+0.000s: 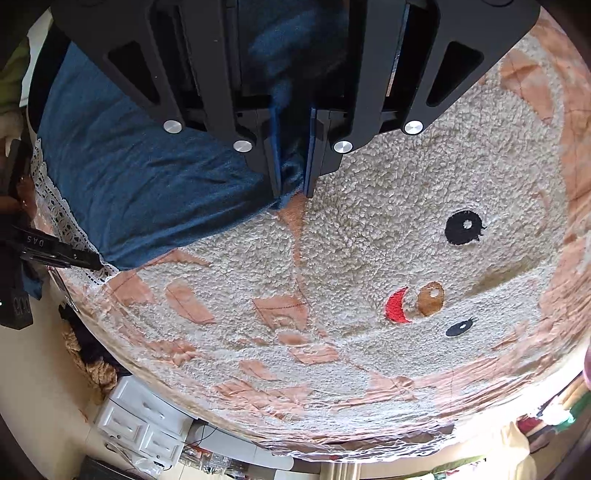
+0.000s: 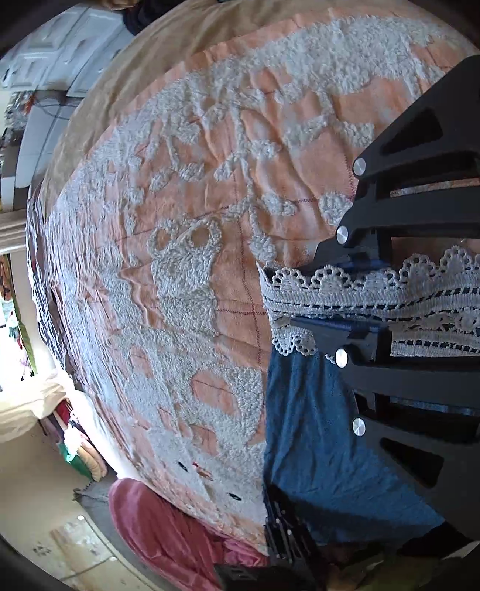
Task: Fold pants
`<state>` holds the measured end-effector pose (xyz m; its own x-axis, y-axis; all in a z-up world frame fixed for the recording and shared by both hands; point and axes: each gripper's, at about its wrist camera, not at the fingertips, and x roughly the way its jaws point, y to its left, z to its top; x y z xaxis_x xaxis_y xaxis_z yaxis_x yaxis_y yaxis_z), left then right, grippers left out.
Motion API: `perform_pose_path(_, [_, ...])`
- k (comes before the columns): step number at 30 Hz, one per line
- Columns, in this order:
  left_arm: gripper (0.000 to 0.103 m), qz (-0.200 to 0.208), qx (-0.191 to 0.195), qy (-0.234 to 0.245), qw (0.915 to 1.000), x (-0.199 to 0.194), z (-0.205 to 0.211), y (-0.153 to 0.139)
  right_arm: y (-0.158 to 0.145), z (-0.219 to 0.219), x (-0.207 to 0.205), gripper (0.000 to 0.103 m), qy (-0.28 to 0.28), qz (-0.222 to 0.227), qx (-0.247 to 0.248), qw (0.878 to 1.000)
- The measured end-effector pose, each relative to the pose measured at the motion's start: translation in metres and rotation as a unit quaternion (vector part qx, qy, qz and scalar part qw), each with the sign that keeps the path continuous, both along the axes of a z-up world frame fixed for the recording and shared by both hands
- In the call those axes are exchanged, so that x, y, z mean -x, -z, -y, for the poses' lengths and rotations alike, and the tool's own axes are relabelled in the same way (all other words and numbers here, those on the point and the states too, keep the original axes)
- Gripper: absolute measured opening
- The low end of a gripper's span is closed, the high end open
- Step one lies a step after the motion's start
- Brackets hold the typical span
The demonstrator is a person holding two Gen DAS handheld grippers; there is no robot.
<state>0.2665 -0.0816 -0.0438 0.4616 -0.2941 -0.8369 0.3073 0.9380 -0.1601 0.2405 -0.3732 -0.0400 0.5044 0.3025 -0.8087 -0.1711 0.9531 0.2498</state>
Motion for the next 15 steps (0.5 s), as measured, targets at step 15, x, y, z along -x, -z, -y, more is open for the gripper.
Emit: perform_pose_path(15, [0.047,0.084,-0.010,-0.110,0.9903,0.166,-0.100,-0.072,-0.024,0.034,0.149,0.065,0.045,0.053,-0.020,0.997])
